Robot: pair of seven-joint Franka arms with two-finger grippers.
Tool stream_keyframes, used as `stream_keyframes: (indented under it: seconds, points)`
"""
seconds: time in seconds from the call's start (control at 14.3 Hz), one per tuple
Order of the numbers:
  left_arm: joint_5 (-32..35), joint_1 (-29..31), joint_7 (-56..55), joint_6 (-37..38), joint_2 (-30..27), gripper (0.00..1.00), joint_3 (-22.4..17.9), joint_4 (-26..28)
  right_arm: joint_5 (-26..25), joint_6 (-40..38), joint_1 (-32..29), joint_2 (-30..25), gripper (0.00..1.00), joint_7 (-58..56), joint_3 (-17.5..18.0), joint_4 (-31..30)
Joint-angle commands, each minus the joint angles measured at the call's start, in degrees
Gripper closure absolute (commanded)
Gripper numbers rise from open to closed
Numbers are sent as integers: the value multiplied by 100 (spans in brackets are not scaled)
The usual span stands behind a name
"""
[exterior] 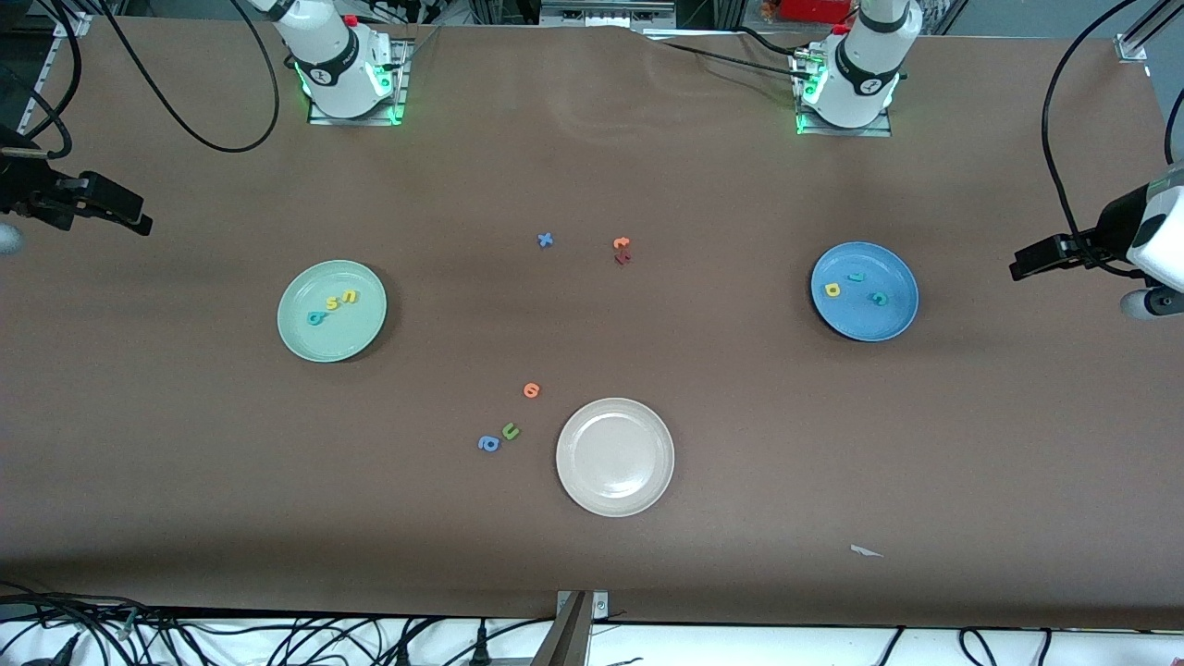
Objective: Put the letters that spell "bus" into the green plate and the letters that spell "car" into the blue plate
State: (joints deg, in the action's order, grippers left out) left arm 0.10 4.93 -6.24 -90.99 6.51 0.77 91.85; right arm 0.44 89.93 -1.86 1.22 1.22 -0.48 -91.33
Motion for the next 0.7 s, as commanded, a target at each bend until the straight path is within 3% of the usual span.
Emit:
stream_keyframes:
  seconds: [0.0,0.63]
  points:
    - [166,-9,185,-172,16,2,3,61,-61,33,-8,10,0,-52,13,36]
    - [-79,-53,176,-569,184,0,29,-27,-61,33,-8,1,0,-52,22,36]
